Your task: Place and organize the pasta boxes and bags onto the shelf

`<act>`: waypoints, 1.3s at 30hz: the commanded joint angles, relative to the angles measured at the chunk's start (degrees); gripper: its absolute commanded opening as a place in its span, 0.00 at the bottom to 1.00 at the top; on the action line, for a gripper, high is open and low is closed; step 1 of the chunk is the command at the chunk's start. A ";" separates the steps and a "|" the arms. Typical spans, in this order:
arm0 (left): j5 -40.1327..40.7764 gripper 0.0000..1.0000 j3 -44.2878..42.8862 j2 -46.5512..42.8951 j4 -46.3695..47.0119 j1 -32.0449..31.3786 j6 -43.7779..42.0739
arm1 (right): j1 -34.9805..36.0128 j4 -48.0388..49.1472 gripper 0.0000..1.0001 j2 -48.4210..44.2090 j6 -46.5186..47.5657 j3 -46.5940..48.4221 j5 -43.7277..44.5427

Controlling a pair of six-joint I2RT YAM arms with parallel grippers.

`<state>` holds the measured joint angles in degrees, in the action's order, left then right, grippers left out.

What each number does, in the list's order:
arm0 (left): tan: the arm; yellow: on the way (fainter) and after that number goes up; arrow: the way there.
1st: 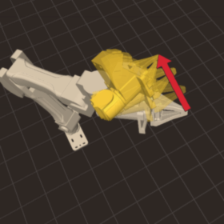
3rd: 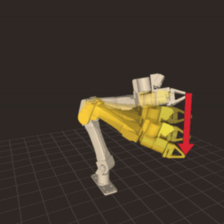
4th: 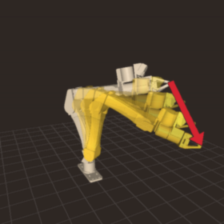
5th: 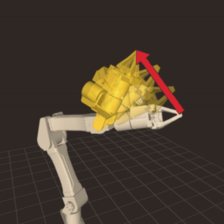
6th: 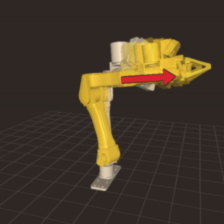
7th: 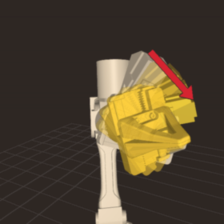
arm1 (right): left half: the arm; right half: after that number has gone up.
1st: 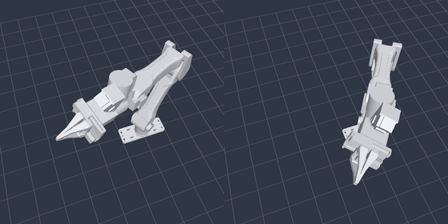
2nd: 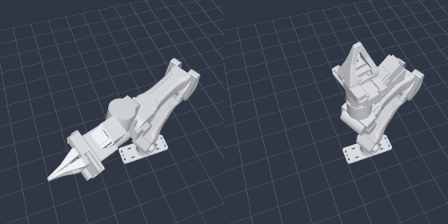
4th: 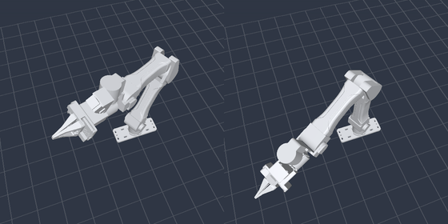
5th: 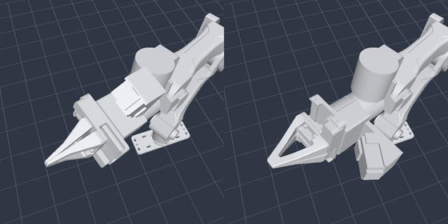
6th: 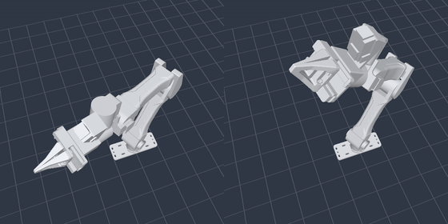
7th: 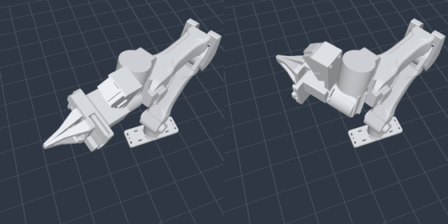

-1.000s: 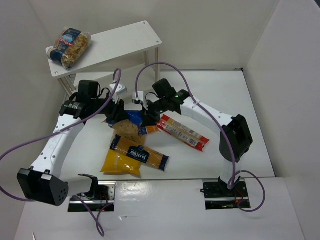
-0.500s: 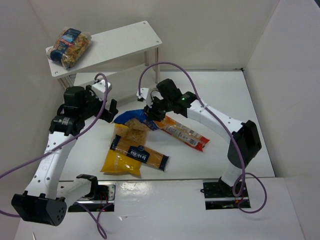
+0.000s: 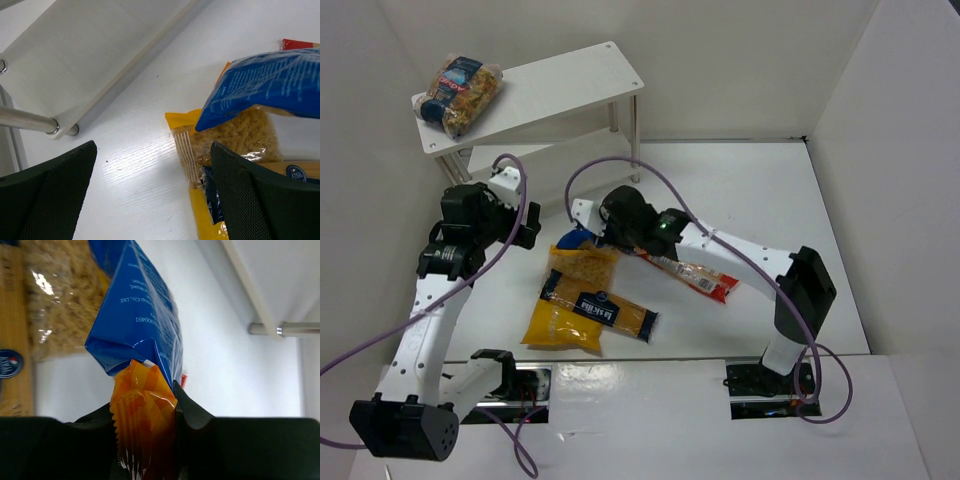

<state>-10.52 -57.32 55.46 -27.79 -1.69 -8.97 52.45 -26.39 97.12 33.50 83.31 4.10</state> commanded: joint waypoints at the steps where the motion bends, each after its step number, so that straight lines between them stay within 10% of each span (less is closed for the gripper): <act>1: 1.03 1.00 0.28 -1.94 2.74 1.25 0.89 | 4.15 13.37 0.00 -4.31 5.96 -0.69 17.68; 21: 2.70 1.00 1.86 -4.13 3.27 4.68 0.89 | 9.96 45.17 0.00 -6.07 28.54 -8.07 44.59; 39: 3.76 1.00 4.06 -10.55 0.98 10.40 1.94 | 4.86 85.09 0.00 10.80 49.91 -10.01 39.41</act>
<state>-7.09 -53.67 45.60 -27.44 8.14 -8.51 58.59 38.85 108.44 77.69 68.99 44.34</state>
